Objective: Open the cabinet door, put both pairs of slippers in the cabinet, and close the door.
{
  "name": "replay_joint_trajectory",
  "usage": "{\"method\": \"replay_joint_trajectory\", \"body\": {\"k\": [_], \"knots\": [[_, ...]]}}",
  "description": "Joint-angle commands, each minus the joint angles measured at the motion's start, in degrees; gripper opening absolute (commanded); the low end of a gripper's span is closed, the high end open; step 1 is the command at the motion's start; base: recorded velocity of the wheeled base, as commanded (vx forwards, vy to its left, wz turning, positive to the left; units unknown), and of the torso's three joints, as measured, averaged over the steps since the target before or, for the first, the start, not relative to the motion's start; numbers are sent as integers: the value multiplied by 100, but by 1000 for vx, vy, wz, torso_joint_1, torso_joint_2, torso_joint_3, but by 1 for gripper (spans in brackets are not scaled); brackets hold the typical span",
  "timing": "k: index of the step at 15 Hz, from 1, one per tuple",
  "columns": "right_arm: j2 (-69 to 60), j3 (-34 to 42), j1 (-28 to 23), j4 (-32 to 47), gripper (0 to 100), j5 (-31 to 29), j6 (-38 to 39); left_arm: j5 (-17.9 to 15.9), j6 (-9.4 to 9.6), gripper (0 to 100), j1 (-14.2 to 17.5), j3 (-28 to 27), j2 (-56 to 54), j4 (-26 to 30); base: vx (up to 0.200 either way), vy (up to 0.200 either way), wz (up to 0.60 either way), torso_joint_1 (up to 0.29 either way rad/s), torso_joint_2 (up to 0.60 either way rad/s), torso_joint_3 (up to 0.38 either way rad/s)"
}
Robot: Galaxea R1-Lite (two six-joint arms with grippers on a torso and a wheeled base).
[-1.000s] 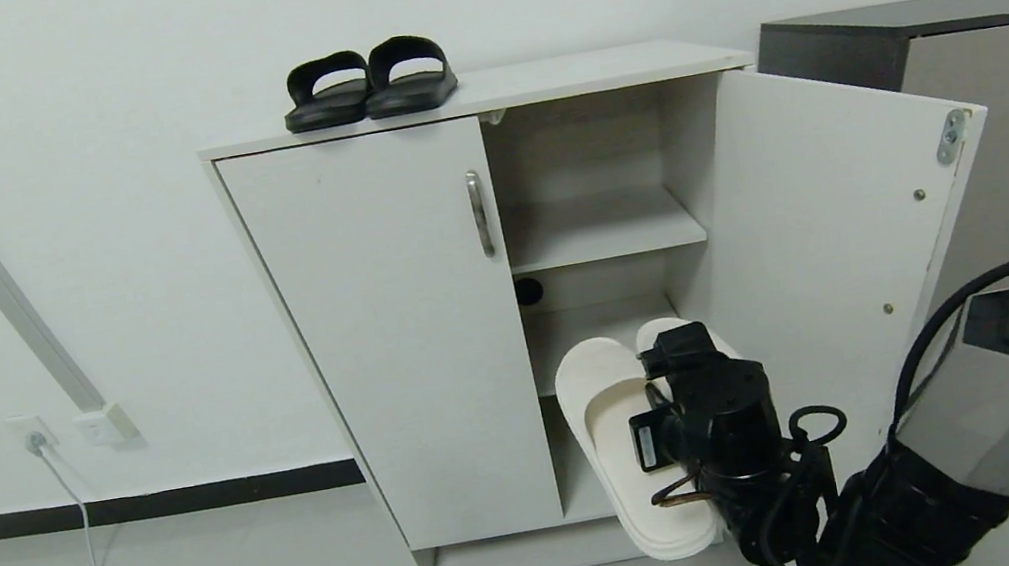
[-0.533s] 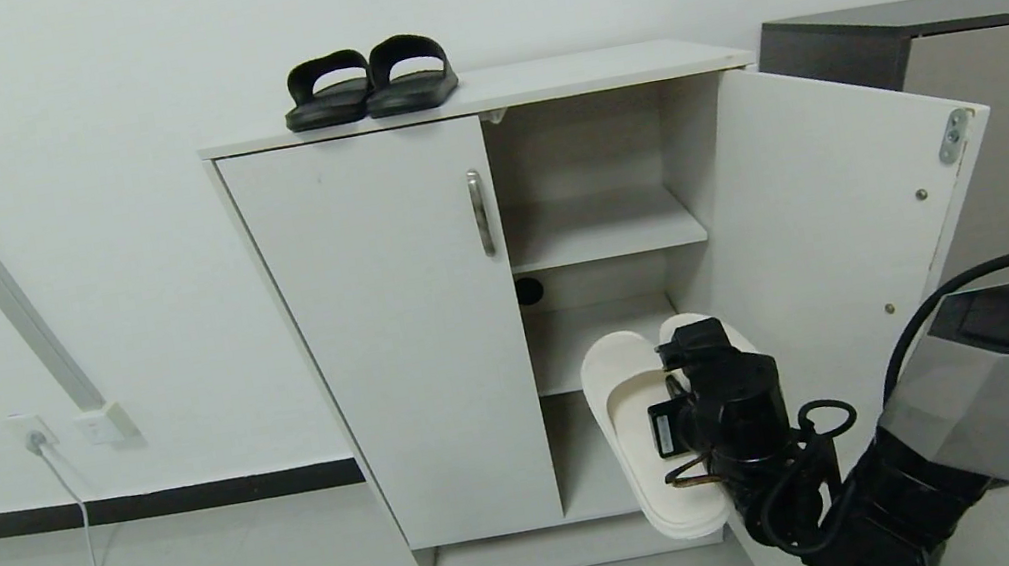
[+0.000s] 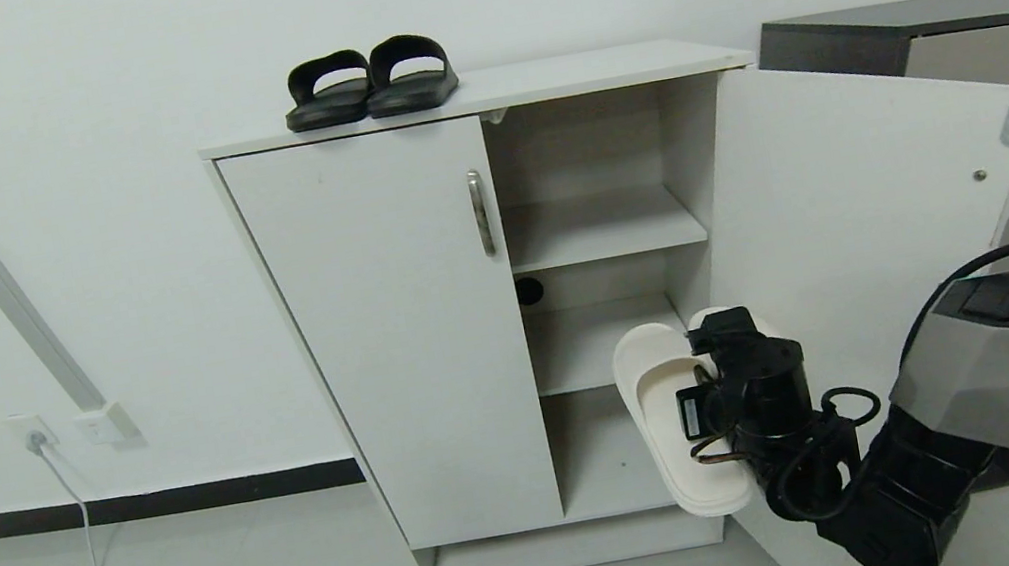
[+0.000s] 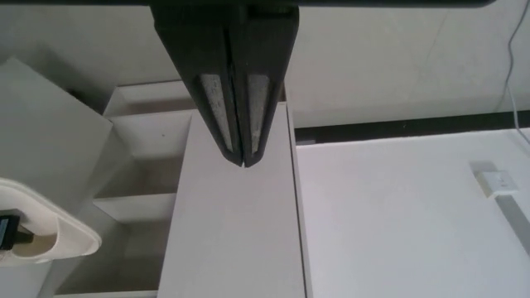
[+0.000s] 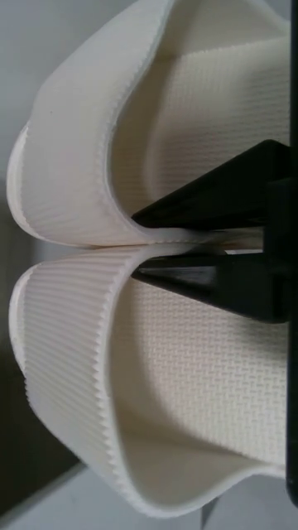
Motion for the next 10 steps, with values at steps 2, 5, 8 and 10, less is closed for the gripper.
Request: {"method": "replay_joint_trajectory", "body": {"k": [2, 5, 8, 10], "knots": [[60, 68, -34, -133, 0, -20, -9, 0, -1, 0, 1, 0, 9, -1, 0, 0, 0, 0, 0, 0], [60, 68, -17, -169, 0, -20, -9, 0, -1, 0, 1, 0, 9, -1, 0, 0, 0, 0, 0, 0], [60, 103, 80, -177, 0, -20, -9, 0, -1, 0, 1, 0, 9, -1, 0, 0, 0, 0, 0, 0], [157, 68, 467, -169, 0, -20, 8, 0, -1, 0, 1, 0, 9, -1, 0, 0, 0, 0, 0, 0]]}}
